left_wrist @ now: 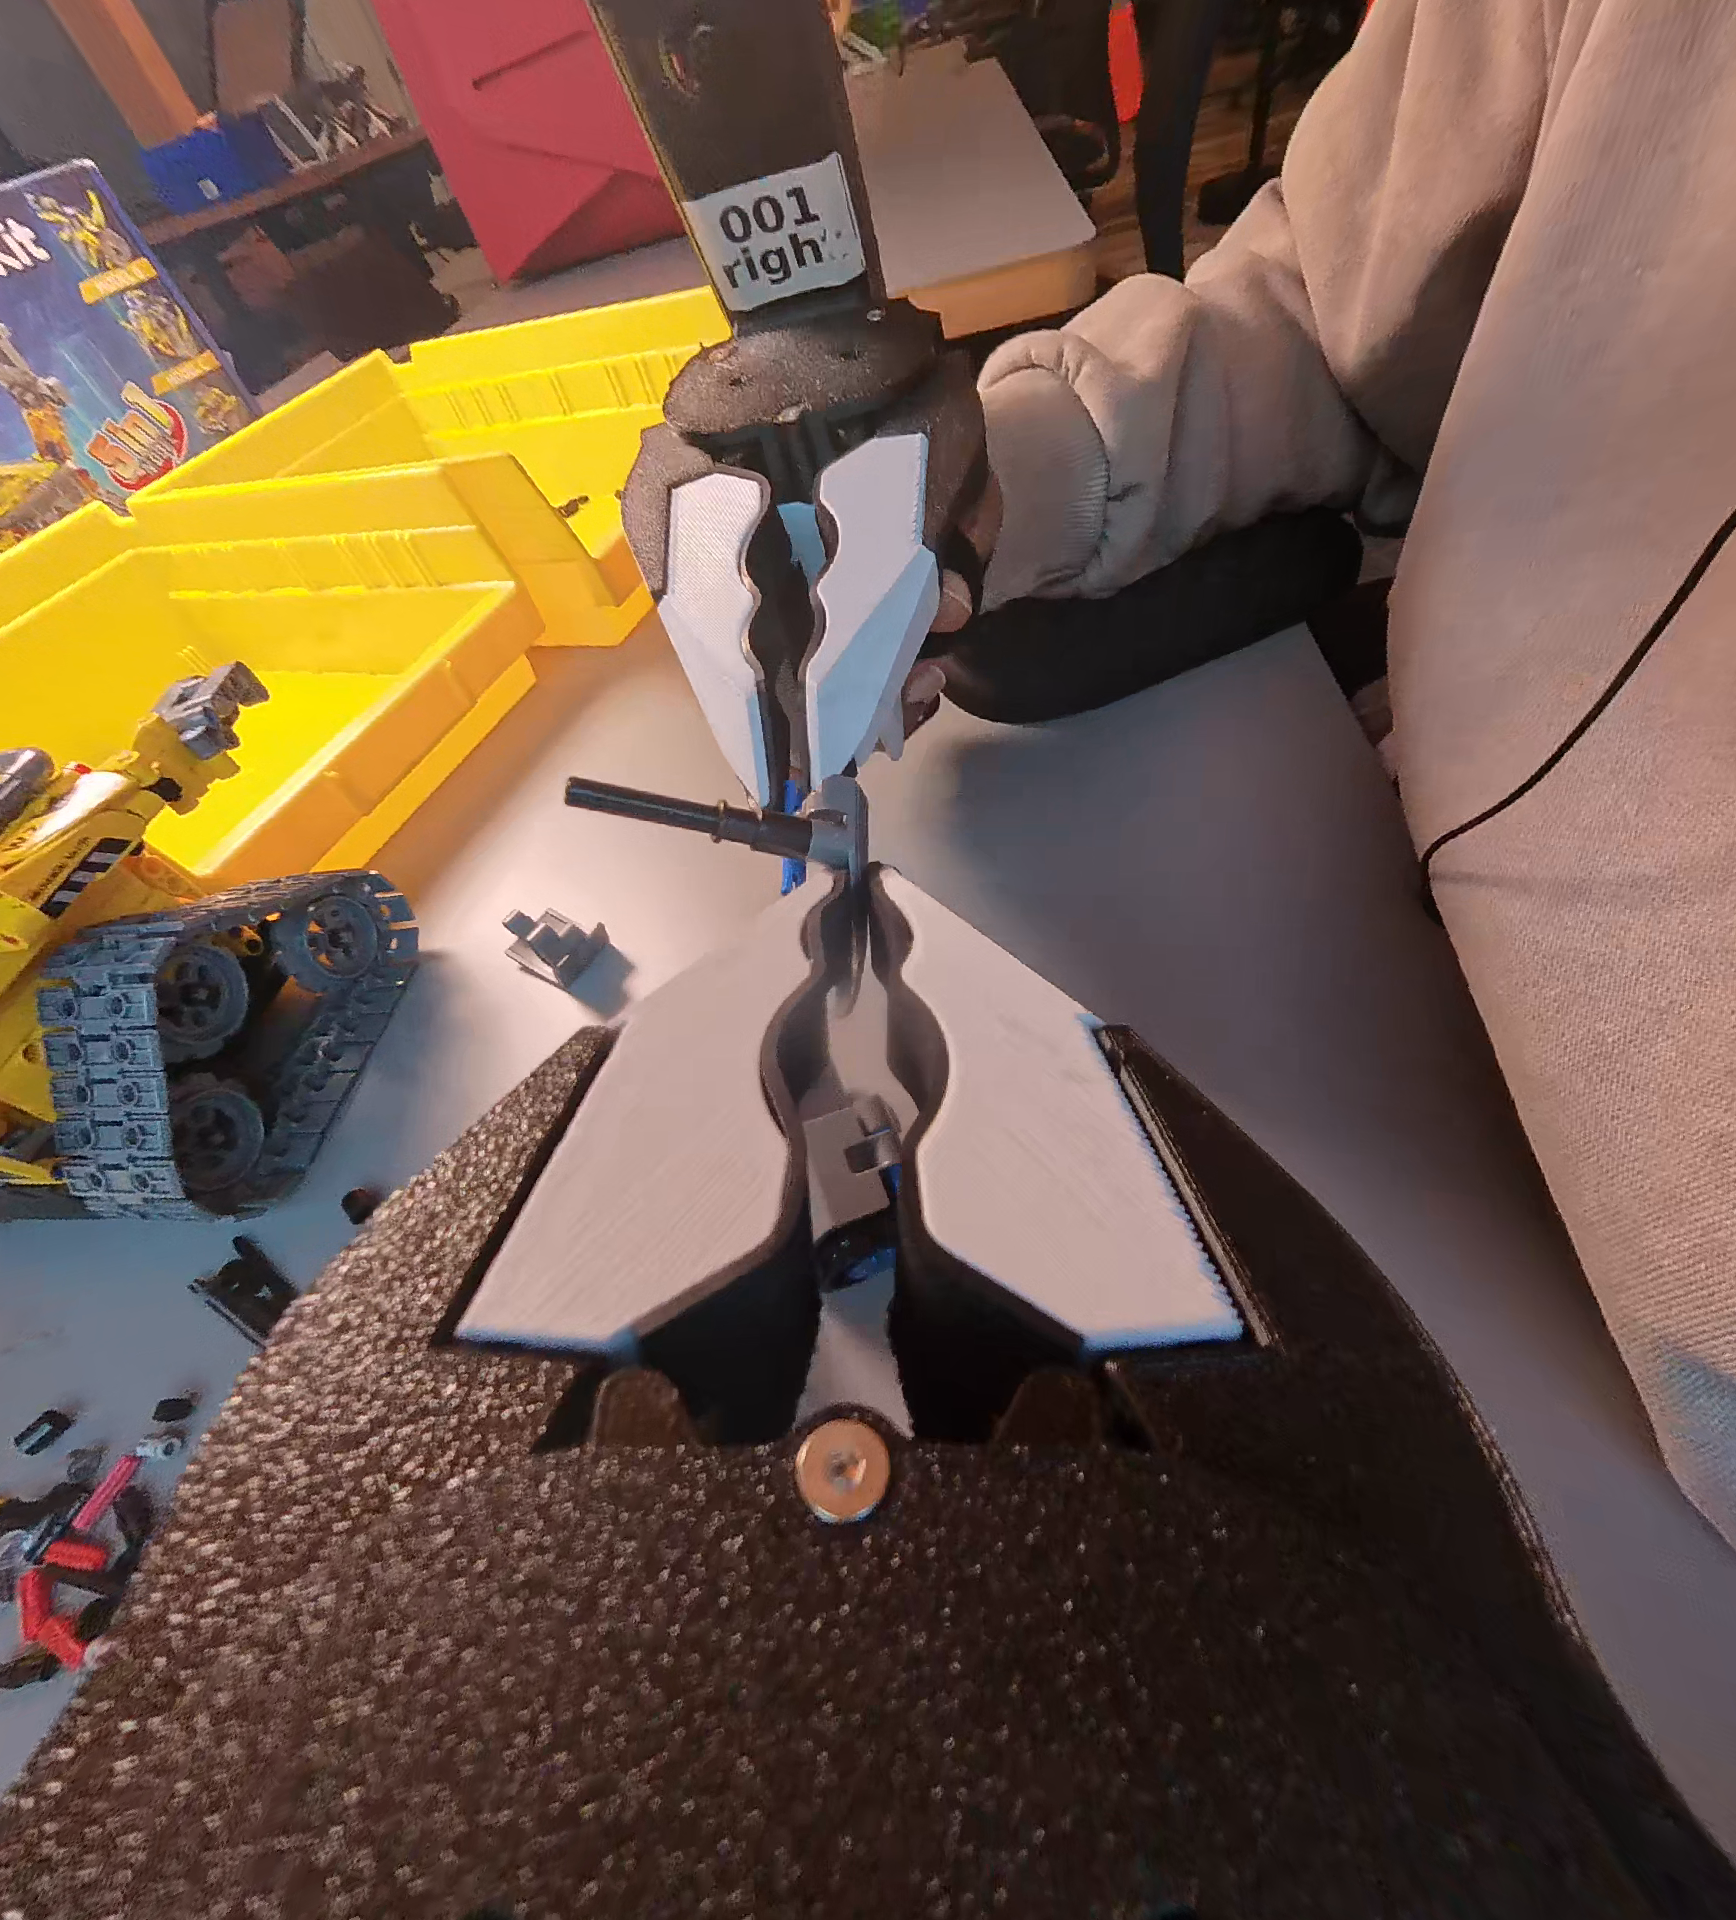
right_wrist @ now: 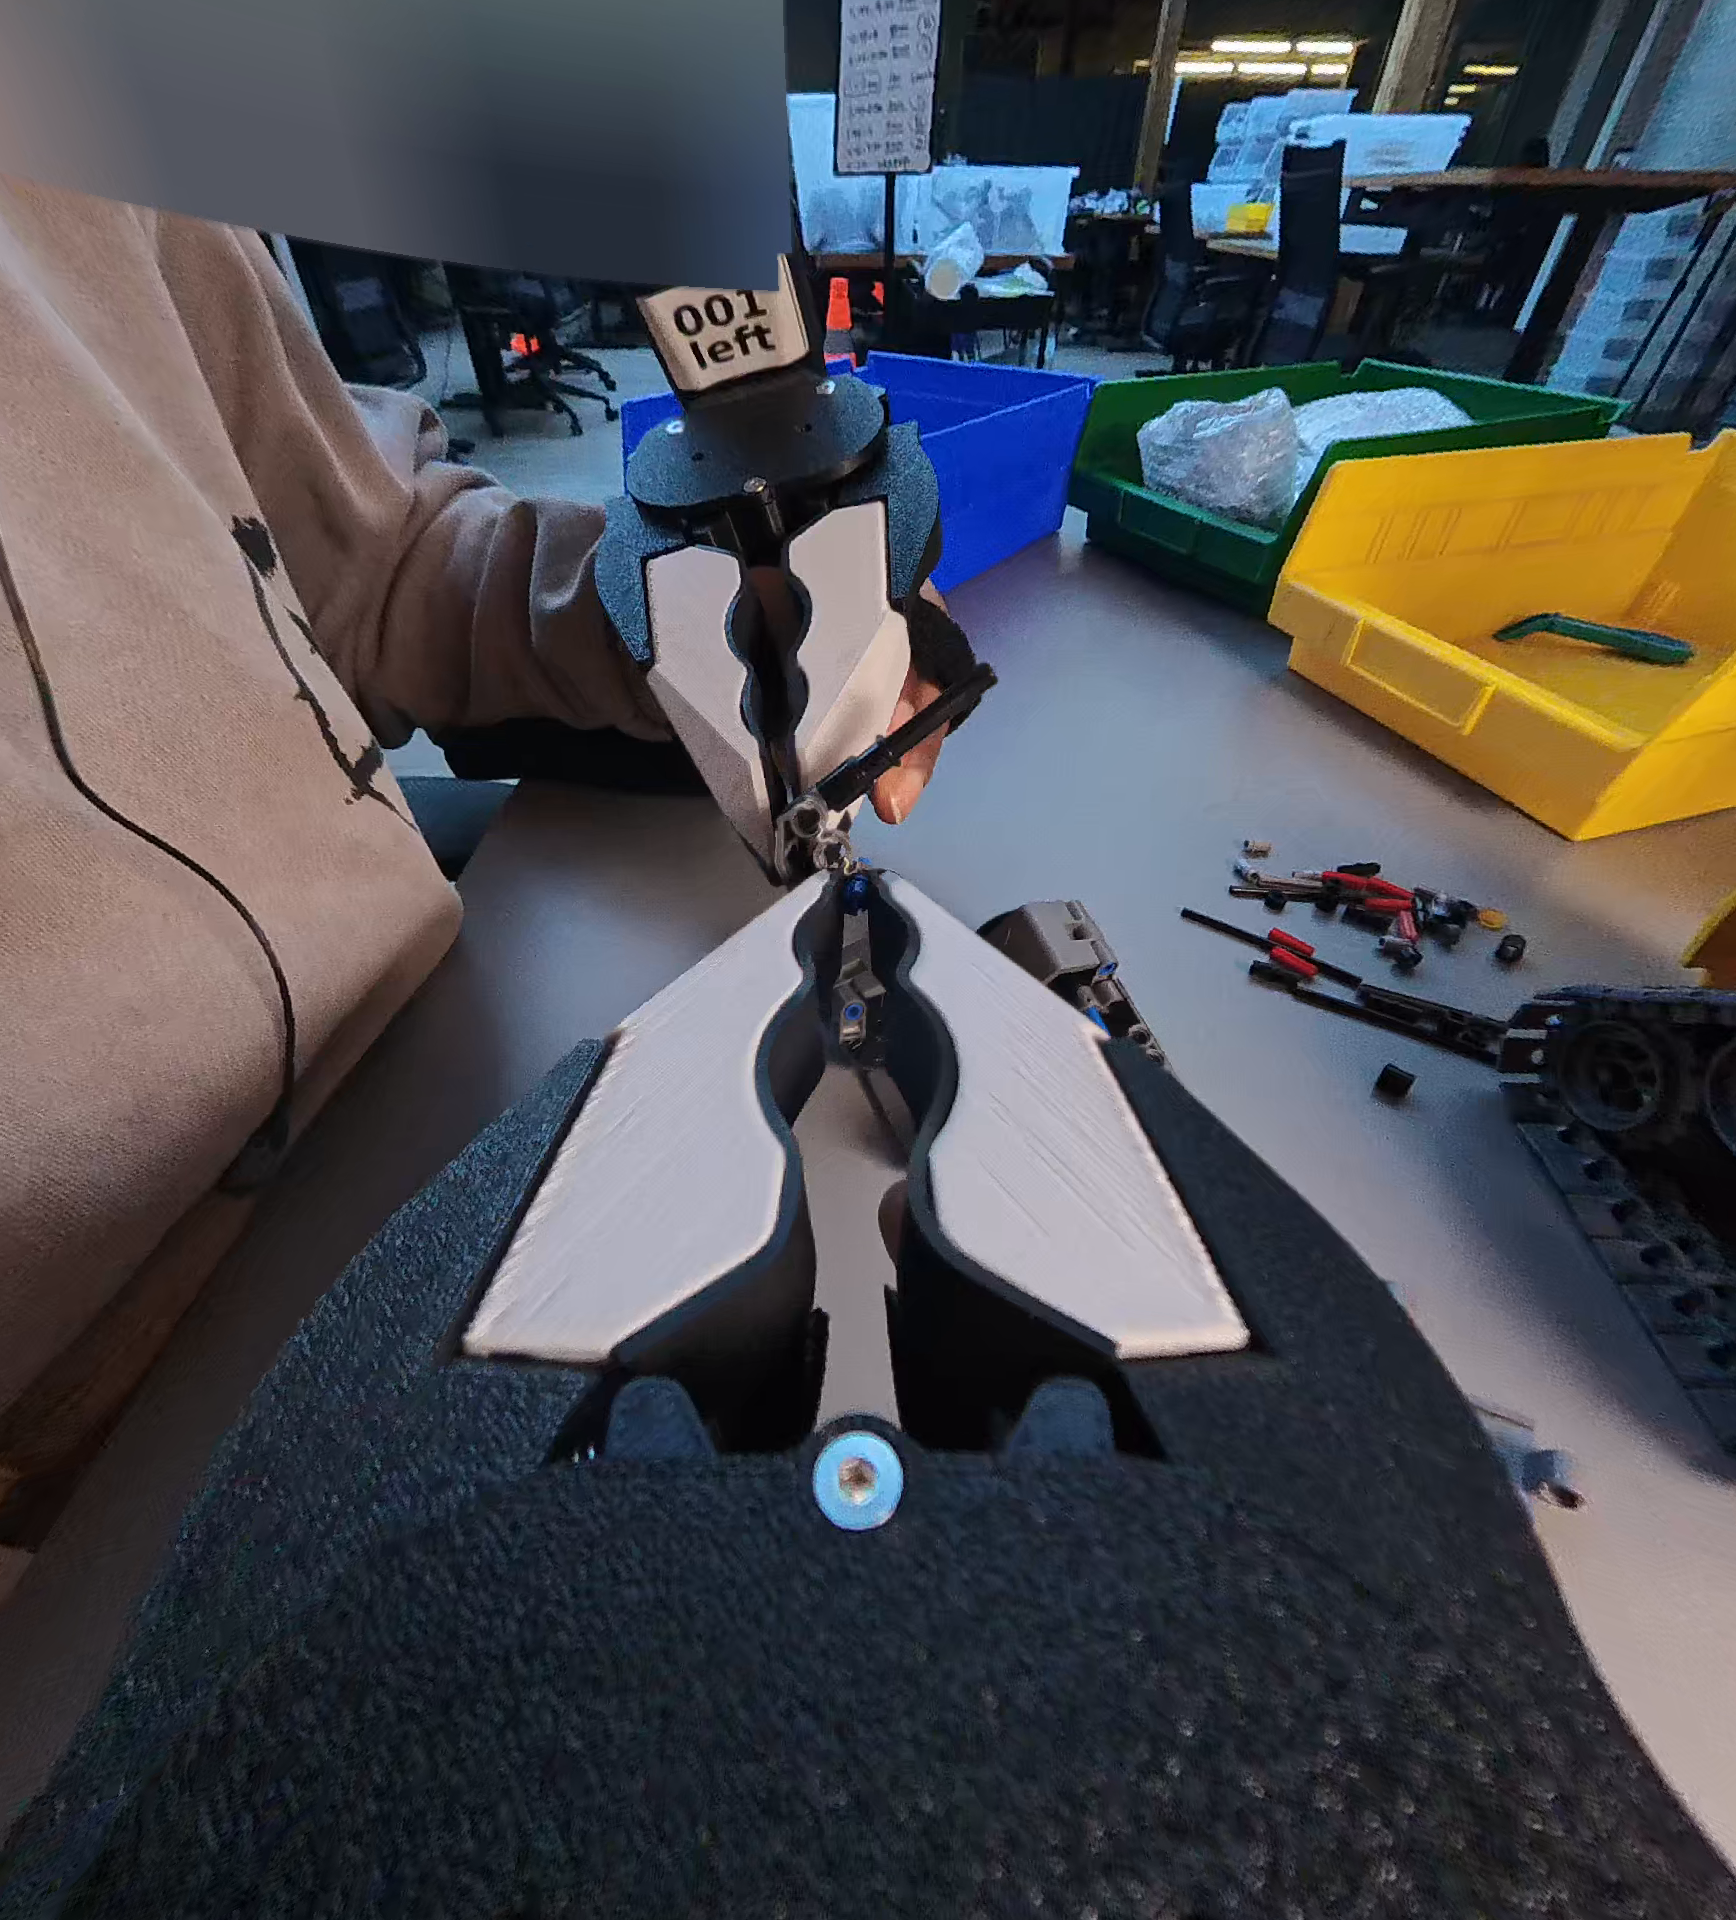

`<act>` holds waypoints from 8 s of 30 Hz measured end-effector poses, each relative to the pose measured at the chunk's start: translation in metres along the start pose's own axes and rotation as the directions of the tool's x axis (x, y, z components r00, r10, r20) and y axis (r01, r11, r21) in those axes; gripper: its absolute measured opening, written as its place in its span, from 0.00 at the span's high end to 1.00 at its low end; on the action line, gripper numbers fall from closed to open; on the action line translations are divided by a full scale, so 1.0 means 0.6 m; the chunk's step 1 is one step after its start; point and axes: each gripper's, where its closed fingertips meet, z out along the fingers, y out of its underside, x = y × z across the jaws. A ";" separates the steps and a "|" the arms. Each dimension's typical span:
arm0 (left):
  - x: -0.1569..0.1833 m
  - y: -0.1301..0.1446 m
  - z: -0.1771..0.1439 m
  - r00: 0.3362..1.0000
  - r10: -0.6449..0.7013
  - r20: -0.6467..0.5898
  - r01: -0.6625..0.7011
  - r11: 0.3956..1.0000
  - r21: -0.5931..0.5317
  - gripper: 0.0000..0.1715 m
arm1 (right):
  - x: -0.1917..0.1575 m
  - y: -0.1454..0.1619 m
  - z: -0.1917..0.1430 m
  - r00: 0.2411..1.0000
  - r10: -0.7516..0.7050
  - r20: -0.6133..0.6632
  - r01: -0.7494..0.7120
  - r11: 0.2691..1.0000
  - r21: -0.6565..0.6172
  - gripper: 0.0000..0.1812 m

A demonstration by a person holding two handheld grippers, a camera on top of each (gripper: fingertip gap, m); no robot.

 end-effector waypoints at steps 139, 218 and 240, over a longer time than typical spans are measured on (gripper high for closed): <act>-0.051 0.060 -0.009 0.952 -0.302 0.056 0.304 0.951 -0.046 0.99 | 0.327 0.061 -0.572 0.266 -0.186 -0.946 -0.425 0.858 -0.288 0.98; 0.013 0.002 -0.020 0.993 -0.079 -0.093 0.082 0.996 0.025 1.00 | 0.004 -0.039 0.047 0.690 0.609 0.392 -0.695 0.709 0.119 1.00; -0.011 0.047 0.011 0.960 -0.271 -0.071 0.267 0.962 -0.063 0.99 | 0.101 -0.088 -0.049 0.705 0.636 0.314 -0.705 0.582 0.406 0.98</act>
